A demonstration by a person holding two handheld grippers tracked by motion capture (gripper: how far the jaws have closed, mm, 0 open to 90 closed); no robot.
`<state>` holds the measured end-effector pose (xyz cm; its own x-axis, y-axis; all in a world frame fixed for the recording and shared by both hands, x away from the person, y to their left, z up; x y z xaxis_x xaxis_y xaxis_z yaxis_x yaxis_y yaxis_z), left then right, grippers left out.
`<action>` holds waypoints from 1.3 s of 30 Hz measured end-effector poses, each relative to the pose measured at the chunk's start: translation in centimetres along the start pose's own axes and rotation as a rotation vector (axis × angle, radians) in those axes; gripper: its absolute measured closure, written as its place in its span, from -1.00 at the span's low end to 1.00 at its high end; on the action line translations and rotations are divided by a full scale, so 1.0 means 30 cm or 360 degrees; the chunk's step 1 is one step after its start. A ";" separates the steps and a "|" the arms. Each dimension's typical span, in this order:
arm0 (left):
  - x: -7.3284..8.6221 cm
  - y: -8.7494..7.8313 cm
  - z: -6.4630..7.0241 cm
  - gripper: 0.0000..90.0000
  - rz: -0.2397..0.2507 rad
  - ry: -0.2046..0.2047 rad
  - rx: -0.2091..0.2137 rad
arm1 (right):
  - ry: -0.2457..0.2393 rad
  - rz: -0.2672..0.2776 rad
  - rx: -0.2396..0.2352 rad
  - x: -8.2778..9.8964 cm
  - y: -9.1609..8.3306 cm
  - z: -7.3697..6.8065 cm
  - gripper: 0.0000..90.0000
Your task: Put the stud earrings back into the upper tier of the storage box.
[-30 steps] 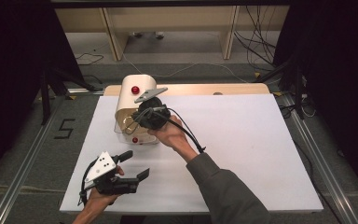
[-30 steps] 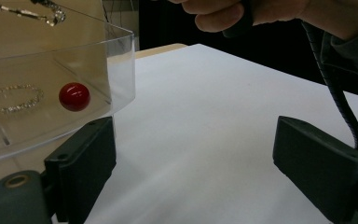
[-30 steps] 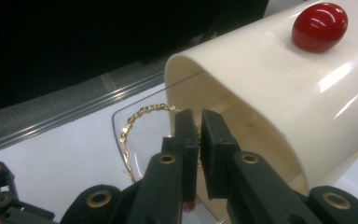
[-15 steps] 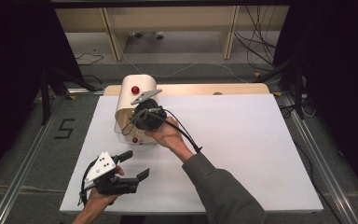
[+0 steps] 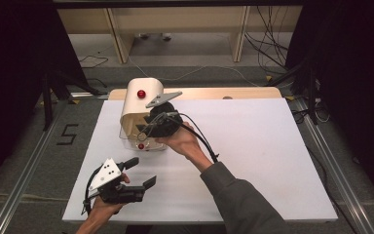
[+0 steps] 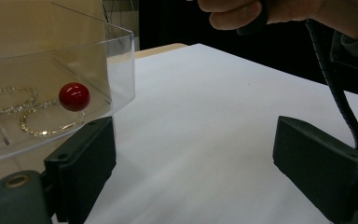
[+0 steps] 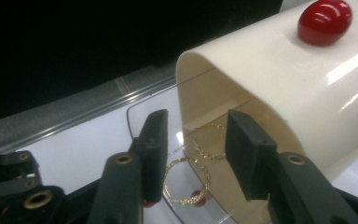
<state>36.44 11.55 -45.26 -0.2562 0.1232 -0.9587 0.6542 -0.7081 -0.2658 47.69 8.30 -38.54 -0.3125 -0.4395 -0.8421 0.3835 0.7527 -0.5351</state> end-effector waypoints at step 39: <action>0.009 0.006 -0.002 -0.72 -0.0019 0.0000 -0.0006 | 0.0197 0.0247 0.0083 0.310 -0.337 0.115 -0.21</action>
<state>36.51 11.49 -45.57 -0.2643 0.1317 -0.9554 0.6537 -0.7039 -0.2779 43.90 -5.09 -41.20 -0.3495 -0.2540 -0.9019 0.4786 0.7791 -0.4049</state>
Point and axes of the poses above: each handheld gripper's, and its own axes: y roughly forward along the jaws, x roughly out of its underside, z roughly to its right, the point moved 10 cm from there along y, roughly forward along the jaws
